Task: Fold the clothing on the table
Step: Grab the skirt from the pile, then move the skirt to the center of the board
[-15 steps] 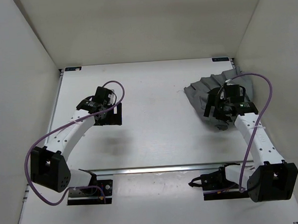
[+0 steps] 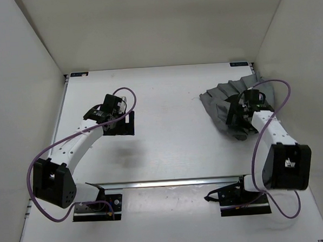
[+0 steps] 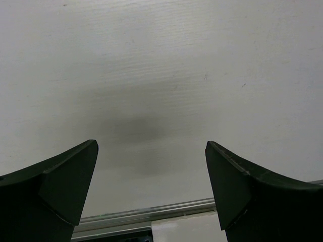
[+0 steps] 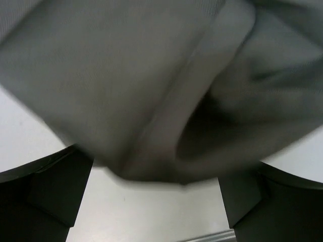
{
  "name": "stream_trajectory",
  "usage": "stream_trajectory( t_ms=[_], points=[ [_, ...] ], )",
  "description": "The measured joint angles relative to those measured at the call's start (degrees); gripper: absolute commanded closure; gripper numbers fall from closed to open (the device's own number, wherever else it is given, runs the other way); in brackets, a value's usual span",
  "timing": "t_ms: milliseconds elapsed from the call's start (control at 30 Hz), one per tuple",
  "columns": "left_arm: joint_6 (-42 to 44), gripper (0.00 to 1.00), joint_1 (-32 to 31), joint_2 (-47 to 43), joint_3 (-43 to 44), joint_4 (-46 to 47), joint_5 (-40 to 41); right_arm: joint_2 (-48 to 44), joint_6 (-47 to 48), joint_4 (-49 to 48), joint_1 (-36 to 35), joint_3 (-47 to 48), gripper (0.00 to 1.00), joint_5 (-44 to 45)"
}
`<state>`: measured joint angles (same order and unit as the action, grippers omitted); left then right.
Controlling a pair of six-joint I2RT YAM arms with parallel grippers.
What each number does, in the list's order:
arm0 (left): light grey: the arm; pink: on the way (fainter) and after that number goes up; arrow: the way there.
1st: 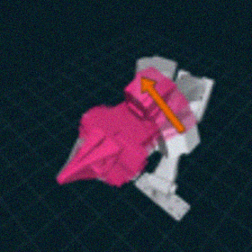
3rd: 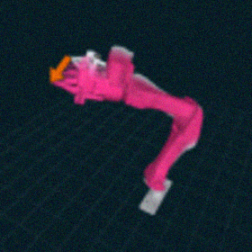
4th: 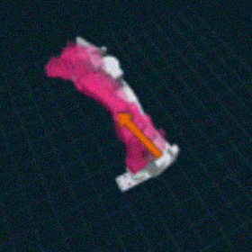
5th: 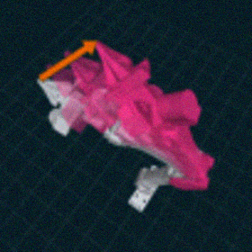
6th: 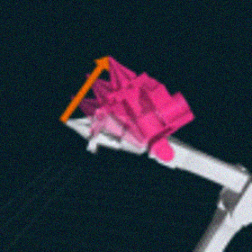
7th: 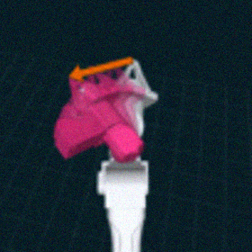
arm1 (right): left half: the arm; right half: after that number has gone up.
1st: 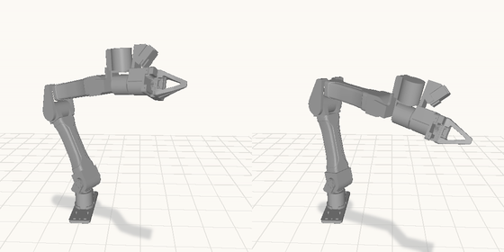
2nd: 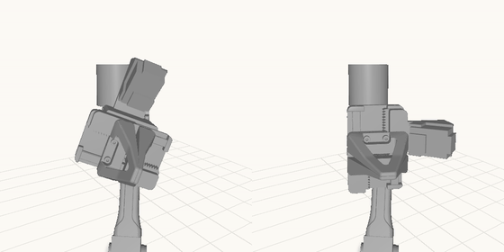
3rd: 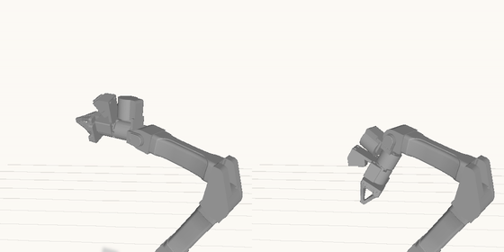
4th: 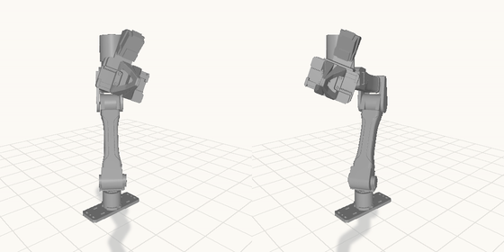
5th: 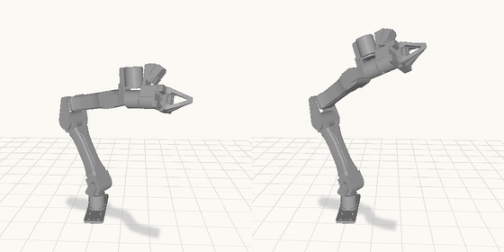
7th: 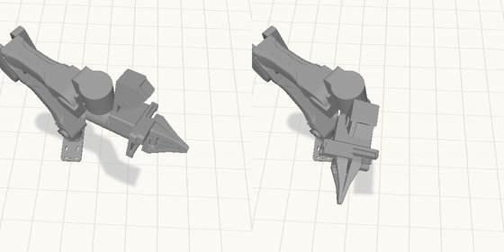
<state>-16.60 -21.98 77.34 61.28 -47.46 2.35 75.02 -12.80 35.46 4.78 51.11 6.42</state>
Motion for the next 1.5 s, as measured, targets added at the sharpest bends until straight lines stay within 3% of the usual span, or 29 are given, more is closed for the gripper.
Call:
stream_trajectory(
  t_ms=[133, 200, 233, 267, 300, 367, 433, 567, 700, 767, 867, 967, 1033, 1100, 1233, 1367, 1400, 1467, 1500],
  points=[
    [-0.39, 0.01, 0.00, 0.04, -0.52, -0.09, -0.90, 9.62, 1.22, -1.44, -0.50, 6.36, 0.02, 0.92],
    [-0.48, 0.01, 0.00, 0.09, -0.52, -0.04, -1.46, 13.44, 1.55, -2.54, -1.46, 8.92, 0.12, 1.51],
    [-0.63, 0.01, 0.02, 0.15, -0.52, -0.07, -1.60, 15.26, 1.84, -2.73, -2.16, 10.01, 0.23, 1.77],
    [-0.76, 0.02, 0.02, 0.24, -0.52, -0.09, -1.77, 16.74, 2.25, -2.97, -2.80, 10.80, 0.42, 1.97],
    [-0.90, 0.01, 0.09, 0.33, -0.52, -0.09, -1.95, 17.99, 2.43, -3.37, -3.34, 11.30, 0.50, 2.19],
    [-1.14, 0.01, 0.13, 0.50, -0.52, -0.09, -2.32, 20.13, 2.67, -3.74, -4.13, 11.69, 0.90, 2.45],
    [-1.29, 0.01, 0.22, 0.70, -0.52, -0.09, -2.64, 21.81, 2.84, -3.61, -4.59, 12.26, 1.00, 2.40],
    [-1.20, 0.01, 0.83, 0.79, -0.52, -0.07, -3.50, 24.96, 3.41, -1.88, -6.25, 15.91, 1.00, 2.29],
    [-0.76, 0.01, 1.92, 0.76, -0.52, 0.33, -4.09, 26.86, 5.14, -0.61, -15.65, 24.59, 1.00, 1.29],
    [-0.61, 0.02, 2.51, 0.66, -0.52, 0.79, -4.37, 29.35, 5.31, 1.31, -23.06, 33.46, 1.00, 0.35],
    [-0.33, 0.01, 3.50, 0.02, 0.00, 0.66, -4.26, 37.40, 4.94, 6.67, -32.41, 56.61, 1.00, -5.38],
    [0.11, 0.02, 4.66, -1.36, 2.08, -0.35, -3.69, 42.21, 3.74, 8.22, -37.77, 76.26, 1.00, -11.85],
    [0.31, 0.01, 5.77, -3.15, 3.98, -0.96, -3.30, 40.87, 2.34, 7.54, -38.88, 82.34, 1.00, -16.22],
    [0.33, 0.01, 6.47, -5.64, 5.70, -1.18, -2.47, 35.19, 0.94, 5.09, -37.11, 80.15, 1.00, -19.85],
    [0.22, 0.01, 5.99, -11.30, 8.02, -1.03, -1.40, 17.59, -0.96, -2.99, -26.03, 56.26, 1.00, -24.20],
    [0.13, 0.01, 4.61, -12.70, 8.17, -0.52, -1.75, 11.50, -3.85, -8.50, -14.99, 35.10, 0.97, -26.27],
    [0.04, 0.01, 4.48, -12.35, 8.07, -0.46, -1.75, 11.67, -4.52, -9.20, -13.05, 30.05, 0.91, -26.49],
    [-0.24, 0.01, 4.20, -11.43, 7.26, 0.07, -1.99, 13.44, -5.73, -8.81, -9.49, 20.81, 0.53, -26.71],
    [-0.42, 0.01, 4.07, -11.02, 6.62, 0.39, -2.29, 14.38, -5.64, -7.74, -7.96, 17.03, 0.48, -26.95]
  ],
)
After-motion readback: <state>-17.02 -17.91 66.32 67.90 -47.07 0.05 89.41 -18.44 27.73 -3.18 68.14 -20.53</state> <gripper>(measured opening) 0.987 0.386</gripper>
